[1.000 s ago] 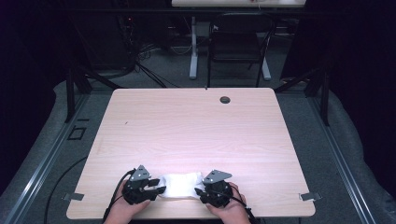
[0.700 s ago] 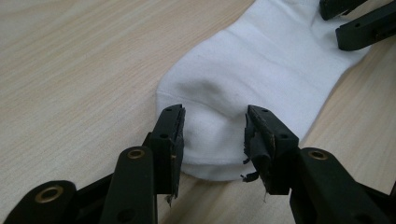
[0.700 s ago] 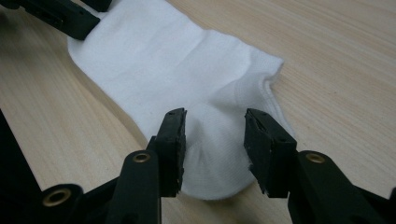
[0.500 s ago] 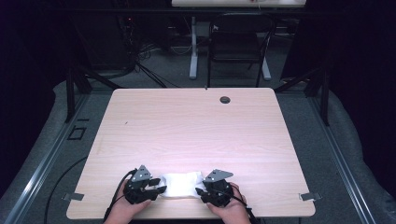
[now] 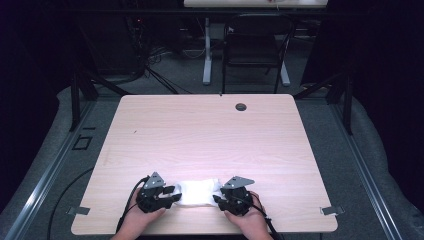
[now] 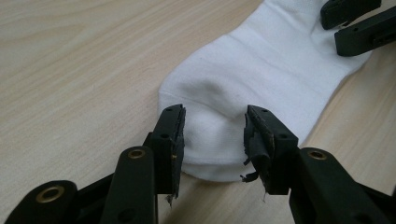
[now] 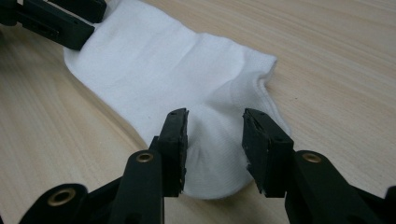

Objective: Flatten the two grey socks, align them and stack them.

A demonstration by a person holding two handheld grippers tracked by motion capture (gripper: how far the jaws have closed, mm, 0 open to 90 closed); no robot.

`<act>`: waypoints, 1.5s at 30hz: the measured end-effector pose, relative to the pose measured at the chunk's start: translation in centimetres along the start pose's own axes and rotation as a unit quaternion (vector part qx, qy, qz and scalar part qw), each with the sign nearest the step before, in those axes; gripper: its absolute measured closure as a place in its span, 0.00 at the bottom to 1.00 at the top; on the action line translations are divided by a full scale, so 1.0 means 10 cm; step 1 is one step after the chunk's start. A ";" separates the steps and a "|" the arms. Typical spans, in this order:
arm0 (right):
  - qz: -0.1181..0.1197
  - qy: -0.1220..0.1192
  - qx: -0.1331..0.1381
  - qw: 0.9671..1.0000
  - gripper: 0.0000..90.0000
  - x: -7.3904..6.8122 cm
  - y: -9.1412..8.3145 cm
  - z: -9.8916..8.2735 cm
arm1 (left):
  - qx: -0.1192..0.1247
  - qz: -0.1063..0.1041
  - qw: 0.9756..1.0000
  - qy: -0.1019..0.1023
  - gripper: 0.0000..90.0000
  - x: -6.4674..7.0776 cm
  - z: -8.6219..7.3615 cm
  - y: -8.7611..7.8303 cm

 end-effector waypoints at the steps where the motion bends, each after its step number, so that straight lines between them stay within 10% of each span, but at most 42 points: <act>1: -0.001 -0.002 -0.001 1.000 0.67 0.01 0.00 0.00 | 0.000 0.002 1.000 0.003 0.64 -0.01 0.01 0.00; 45: -0.013 0.004 0.021 1.000 0.60 0.08 0.05 0.11 | 0.038 0.009 0.999 -0.025 0.49 -0.14 0.15 0.01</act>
Point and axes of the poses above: each handheld gripper's, and its own axes: y roughly forward along the jaws, z roughly out of its top, x roughly to its right, the point moved 5 cm from there along y, roughly forward along the jaws, and after that the axes turned 9 degrees about -y, right-handed, at the moved point
